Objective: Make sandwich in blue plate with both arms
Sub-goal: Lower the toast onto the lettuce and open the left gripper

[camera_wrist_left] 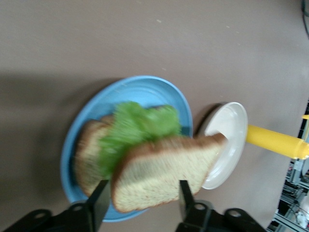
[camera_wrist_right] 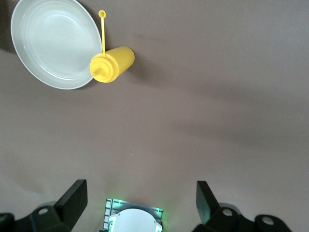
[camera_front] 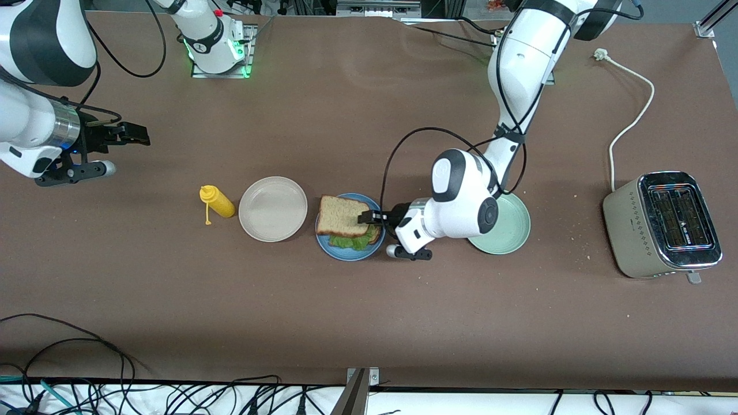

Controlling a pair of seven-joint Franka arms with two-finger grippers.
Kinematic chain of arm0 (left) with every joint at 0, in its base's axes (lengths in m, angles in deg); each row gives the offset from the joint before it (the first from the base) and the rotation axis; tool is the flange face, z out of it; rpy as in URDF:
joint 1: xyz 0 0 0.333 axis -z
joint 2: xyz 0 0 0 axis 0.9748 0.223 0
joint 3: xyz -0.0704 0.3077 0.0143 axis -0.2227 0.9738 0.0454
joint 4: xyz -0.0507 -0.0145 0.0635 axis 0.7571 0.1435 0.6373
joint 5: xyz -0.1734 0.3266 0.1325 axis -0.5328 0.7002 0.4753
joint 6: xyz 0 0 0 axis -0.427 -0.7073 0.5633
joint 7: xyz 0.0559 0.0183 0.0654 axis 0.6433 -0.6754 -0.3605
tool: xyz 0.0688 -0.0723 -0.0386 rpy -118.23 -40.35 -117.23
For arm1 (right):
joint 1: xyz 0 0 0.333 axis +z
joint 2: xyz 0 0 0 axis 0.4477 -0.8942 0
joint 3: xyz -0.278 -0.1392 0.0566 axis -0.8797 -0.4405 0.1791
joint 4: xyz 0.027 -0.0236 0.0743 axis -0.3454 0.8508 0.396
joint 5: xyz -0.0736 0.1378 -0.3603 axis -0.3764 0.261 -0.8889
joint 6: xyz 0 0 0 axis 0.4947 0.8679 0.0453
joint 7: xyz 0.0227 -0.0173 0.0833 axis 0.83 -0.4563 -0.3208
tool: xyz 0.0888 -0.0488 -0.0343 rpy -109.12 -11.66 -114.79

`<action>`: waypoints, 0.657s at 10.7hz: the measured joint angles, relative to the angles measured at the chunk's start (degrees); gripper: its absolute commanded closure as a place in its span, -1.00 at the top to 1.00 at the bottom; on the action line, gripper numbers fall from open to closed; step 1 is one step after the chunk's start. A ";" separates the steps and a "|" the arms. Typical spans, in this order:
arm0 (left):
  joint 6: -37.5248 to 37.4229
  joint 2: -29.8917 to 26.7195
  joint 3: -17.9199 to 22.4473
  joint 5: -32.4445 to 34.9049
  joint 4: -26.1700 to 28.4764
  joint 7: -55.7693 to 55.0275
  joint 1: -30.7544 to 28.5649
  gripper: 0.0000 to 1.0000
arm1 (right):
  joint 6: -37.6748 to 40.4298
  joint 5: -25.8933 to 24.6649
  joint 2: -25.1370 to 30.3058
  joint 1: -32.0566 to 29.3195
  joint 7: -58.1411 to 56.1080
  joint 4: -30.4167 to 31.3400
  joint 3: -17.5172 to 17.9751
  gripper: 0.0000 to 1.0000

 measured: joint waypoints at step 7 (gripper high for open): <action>-7.71 -1.19 6.93 0.00 0.49 9.97 -3.86 1.00 | 1.06 0.66 -1.72 2.54 -0.01 0.00 0.77 1.00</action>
